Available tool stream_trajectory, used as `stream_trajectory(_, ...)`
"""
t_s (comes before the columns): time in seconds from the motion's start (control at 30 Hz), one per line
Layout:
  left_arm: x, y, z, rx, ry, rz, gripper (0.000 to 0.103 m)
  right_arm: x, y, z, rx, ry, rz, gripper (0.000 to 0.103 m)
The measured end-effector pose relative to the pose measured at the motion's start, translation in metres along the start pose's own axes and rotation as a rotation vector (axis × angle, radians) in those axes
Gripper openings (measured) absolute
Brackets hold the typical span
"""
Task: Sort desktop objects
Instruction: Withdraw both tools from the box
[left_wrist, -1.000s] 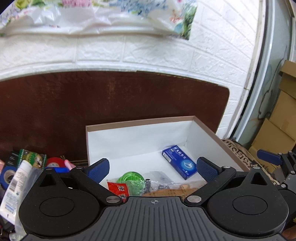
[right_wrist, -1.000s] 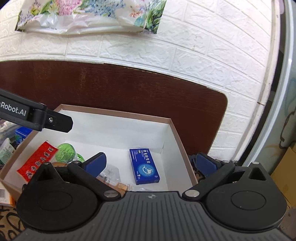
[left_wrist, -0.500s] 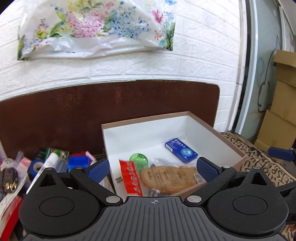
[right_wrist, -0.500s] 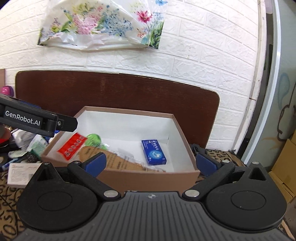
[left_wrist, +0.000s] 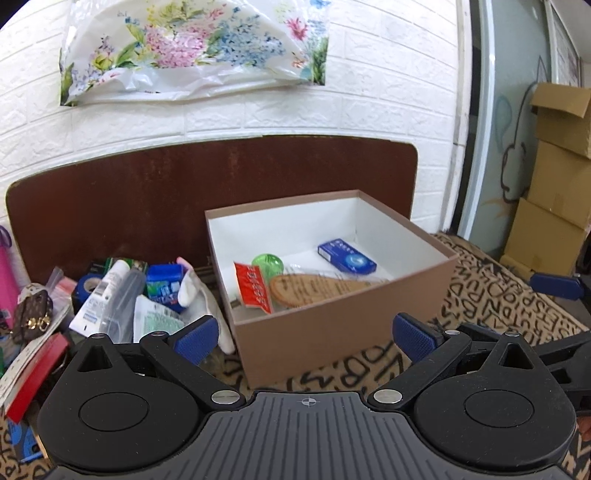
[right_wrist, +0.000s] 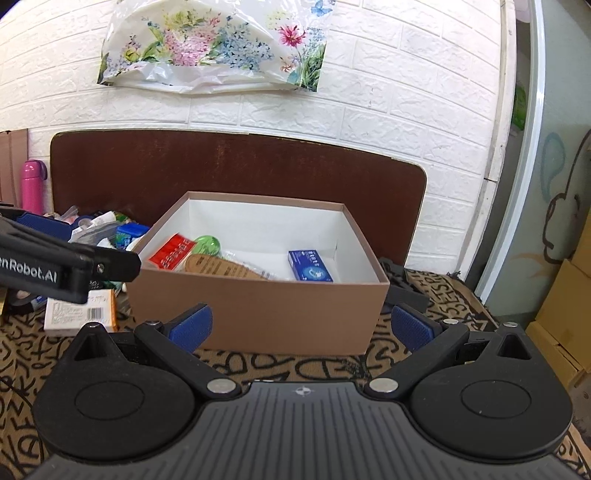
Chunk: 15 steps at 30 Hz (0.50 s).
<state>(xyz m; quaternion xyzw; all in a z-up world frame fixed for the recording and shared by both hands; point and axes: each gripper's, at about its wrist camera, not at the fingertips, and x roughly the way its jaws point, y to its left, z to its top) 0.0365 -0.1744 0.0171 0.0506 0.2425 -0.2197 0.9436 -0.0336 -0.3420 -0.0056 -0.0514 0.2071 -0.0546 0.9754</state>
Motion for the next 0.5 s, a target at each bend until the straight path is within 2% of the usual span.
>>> stream_trajectory(0.5, -0.014, -0.01, -0.01, -0.003, 0.012, -0.022, 0.103, -0.018, 0.001, -0.008, 0.02, -0.008, -0.007, 0.102)
